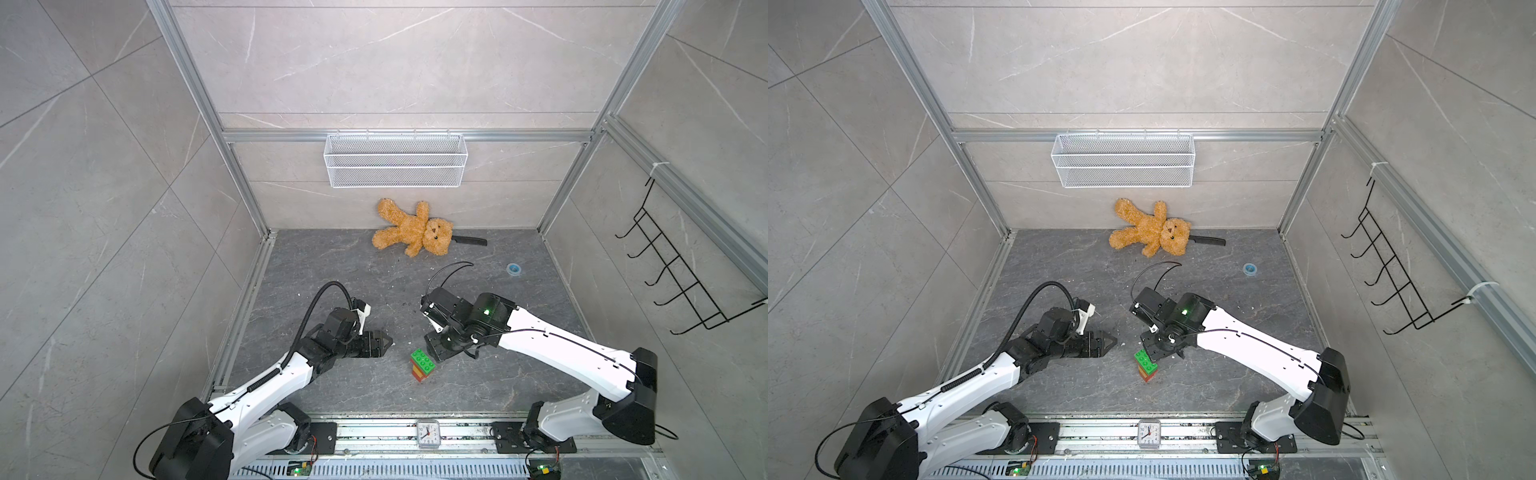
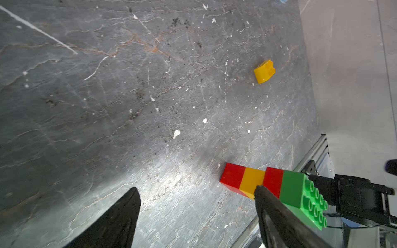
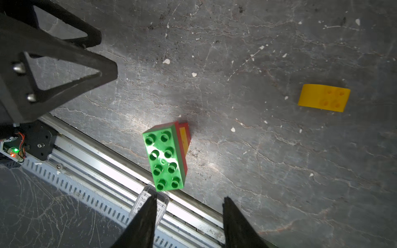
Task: Assemble an ice cream with lego
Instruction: Assemble the lego brick with the lego brick.
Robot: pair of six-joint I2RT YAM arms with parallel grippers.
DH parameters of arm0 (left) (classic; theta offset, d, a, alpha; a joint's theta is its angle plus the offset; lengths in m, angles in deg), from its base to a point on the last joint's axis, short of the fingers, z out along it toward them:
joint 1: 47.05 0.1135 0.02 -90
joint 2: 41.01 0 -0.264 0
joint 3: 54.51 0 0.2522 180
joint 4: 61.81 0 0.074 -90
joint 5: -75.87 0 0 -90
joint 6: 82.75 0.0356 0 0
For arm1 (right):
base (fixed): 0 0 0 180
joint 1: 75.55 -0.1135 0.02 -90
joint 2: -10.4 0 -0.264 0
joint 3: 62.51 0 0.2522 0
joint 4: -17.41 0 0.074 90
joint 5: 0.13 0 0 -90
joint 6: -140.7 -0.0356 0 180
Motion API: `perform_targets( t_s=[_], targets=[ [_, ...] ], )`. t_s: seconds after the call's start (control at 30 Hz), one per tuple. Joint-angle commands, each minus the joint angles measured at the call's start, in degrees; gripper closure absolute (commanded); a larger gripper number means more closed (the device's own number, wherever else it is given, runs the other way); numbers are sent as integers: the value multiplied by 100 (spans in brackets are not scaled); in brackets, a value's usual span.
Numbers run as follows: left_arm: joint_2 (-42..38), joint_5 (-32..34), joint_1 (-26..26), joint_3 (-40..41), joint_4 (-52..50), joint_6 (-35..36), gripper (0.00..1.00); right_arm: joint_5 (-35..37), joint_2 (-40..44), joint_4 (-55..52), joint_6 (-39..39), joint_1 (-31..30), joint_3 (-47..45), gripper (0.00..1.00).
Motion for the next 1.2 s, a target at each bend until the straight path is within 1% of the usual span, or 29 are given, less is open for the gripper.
perform_targets(
  t_s=[0.0,0.1,0.27,0.5,0.7,0.97,1.17],
  targets=[
    [-8,-160,-102,-118,377,-120,14,-231,-313,226,128,-1,24,51],
    [25,-121,-212,-46,450,-207,15,-369,-464,214,277,9,108,54],
    [45,-63,-481,122,761,-462,20,-480,-640,124,359,17,106,67],
    [52,37,-632,237,835,-591,22,-791,-746,153,435,35,73,69],
    [175,95,-696,188,843,-567,23,-494,-804,-61,463,39,33,68],
    [214,182,-739,174,789,-550,24,-642,-958,-41,593,35,52,69],
    [72,264,-740,205,688,-547,24,-650,-1084,-137,606,35,4,74]
  ],
)
